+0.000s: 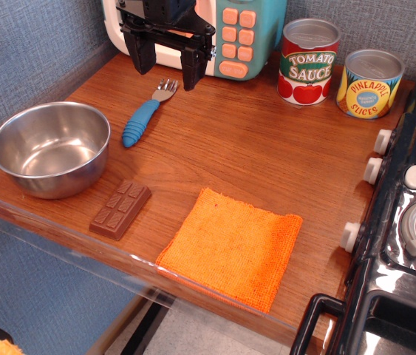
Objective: Put the orange cloth directly in front of the cans.
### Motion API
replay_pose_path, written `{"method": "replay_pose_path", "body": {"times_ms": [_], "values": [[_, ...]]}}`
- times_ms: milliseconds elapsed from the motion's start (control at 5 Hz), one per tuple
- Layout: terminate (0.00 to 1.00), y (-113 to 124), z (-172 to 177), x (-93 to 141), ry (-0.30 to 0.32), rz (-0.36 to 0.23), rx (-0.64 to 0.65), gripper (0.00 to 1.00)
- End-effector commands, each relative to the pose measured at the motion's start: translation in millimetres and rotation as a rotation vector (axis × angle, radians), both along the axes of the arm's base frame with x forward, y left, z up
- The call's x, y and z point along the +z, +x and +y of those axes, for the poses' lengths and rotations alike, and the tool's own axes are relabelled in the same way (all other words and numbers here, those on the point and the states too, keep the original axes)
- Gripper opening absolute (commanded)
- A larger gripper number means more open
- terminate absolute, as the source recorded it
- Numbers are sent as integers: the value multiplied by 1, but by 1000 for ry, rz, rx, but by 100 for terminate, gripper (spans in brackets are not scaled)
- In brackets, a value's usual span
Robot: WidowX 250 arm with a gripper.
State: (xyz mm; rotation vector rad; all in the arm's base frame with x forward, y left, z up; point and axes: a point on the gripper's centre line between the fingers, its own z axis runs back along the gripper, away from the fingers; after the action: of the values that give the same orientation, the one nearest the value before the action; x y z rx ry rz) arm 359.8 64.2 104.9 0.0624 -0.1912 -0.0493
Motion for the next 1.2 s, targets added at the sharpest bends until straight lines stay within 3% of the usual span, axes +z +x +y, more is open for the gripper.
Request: {"method": "replay_pose_path", "body": {"times_ms": [0, 200, 400, 600, 800, 1000], "values": [[0, 0, 0, 0, 0, 0, 0, 100], [0, -17, -20, -2, -46, 13, -12, 100], [0, -46, -49, -5, -114, 25, -36, 100], [0, -84, -80, -6, -133, 15, -90, 100], [0, -110, -106, -24, -101, 45, -103, 100], [0, -113, -113, -41, -69, 53, -97, 100]]}}
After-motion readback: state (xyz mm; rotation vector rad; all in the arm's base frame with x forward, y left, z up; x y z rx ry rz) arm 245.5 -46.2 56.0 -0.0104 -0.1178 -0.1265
